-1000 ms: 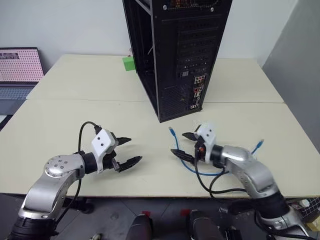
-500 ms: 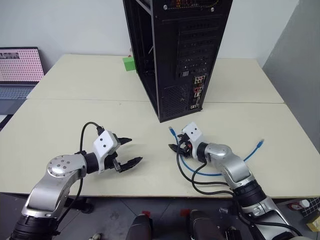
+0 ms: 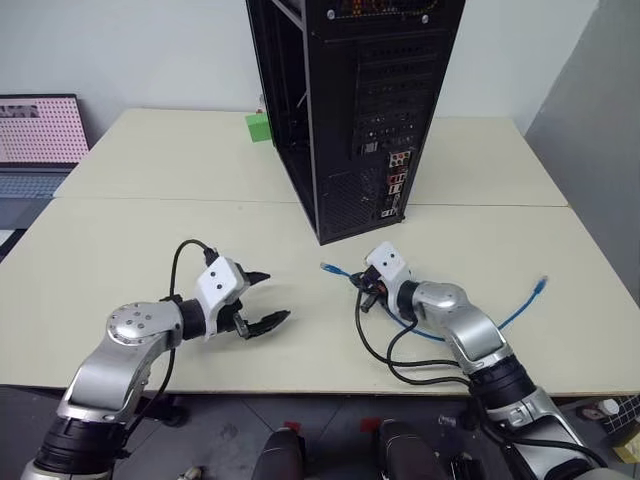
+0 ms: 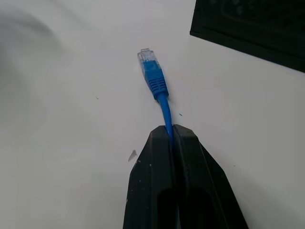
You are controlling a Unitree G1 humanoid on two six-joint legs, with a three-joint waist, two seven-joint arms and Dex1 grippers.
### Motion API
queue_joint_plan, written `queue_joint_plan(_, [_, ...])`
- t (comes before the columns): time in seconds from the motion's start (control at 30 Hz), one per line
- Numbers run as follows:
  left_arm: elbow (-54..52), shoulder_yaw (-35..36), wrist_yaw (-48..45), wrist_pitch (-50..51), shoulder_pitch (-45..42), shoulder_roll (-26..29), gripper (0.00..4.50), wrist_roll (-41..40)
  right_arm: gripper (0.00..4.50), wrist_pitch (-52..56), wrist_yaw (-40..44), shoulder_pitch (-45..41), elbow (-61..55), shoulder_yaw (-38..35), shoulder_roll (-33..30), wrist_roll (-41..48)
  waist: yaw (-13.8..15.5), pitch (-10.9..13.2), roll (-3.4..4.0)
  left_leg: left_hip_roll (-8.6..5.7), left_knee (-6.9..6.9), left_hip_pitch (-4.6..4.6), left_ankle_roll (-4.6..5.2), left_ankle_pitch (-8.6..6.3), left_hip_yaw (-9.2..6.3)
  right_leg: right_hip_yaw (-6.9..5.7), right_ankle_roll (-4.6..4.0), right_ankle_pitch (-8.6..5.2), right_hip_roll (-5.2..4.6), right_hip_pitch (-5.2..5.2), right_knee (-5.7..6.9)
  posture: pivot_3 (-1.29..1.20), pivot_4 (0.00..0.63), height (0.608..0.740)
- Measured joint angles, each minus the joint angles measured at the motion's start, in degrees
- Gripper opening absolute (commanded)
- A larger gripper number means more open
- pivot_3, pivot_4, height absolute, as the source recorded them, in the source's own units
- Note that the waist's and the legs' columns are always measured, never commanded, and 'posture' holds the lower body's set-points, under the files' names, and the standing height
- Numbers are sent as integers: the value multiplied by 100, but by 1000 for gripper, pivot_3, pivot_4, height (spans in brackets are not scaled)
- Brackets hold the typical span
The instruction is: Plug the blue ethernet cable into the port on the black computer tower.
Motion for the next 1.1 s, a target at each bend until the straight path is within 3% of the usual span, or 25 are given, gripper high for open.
queue_joint_plan(0.37, [460,-340,-703,-95,-585,-3,4500,-16,22,171,1504,4,-1479,196,-1072,361,1,0,0,0,0,-2,0,0,-1,-1,-2,-1,1,-1,-3,0,150,740])
queue_joint_plan(0.77, [607,-641,-1349,-193,-865,-13,4500,-32,22,262,1832,10,-1631,335,-1185,394,1,0,0,0,1,-2,0,0,-1,-1,-21,-13,1,-1,-1,0,150,740])
queue_joint_plan(0.87, [795,-693,-1382,-257,-1000,-91,4077,-20,0,262,1867,10,-1684,341,-1218,392,2,0,0,0,1,-2,0,0,-1,-1,-21,-12,1,-1,-1,0,150,740])
queue_joint_plan(0.9, [841,-748,-1432,-326,-1043,-136,3701,-10,0,262,1882,10,-1709,343,-1225,392,3,0,0,0,1,-3,0,0,-1,-1,-19,-11,1,-1,-1,0,150,740])
queue_joint_plan(1.1, [1075,-851,-1477,-543,-1193,-252,2573,83,0,262,1941,10,-1752,355,-1234,393,4,0,-1,0,1,-3,0,0,-2,-2,3,1,2,-1,-1,0,150,740])
